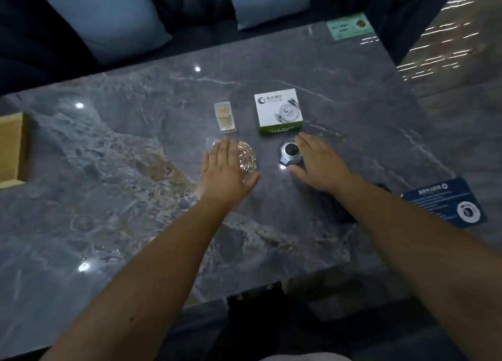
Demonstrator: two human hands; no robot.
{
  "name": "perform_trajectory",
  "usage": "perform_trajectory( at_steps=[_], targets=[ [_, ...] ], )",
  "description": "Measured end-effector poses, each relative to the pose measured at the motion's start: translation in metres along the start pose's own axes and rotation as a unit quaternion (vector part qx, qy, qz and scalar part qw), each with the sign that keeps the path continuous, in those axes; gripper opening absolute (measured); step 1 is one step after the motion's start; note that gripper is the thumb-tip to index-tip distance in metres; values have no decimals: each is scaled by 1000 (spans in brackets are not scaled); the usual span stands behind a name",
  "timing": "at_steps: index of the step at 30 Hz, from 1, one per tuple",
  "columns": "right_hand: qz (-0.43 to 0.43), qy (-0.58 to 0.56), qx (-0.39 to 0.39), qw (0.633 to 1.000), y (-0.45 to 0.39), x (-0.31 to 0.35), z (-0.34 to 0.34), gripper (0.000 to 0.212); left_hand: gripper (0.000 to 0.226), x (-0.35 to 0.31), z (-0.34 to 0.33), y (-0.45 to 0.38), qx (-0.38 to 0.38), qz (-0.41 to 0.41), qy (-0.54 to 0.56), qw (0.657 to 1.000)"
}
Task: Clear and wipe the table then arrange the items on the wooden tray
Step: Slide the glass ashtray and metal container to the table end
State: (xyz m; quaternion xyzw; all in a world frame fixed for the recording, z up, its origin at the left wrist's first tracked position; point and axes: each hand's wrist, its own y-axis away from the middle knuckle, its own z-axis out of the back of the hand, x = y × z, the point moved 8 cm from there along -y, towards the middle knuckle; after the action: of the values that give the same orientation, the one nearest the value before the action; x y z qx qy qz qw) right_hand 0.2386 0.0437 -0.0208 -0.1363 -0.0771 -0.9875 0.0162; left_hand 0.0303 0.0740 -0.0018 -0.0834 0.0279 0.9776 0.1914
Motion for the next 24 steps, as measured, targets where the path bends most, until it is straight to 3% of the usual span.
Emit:
perform_trajectory(
  at_steps=[6, 10, 24],
  targets=[
    [10, -9, 67, 998, -18, -6, -24, 82, 113, 19, -35, -14, 74, 48, -5, 996],
    [23, -8, 55, 998, -26, -8, -21, 77, 117, 27, -45, -22, 99, 62, 22, 993],
    [13, -38, 52, 998, -35, -6, -12, 71, 104, 31, -32, -22, 54, 31, 74, 995]
  ],
)
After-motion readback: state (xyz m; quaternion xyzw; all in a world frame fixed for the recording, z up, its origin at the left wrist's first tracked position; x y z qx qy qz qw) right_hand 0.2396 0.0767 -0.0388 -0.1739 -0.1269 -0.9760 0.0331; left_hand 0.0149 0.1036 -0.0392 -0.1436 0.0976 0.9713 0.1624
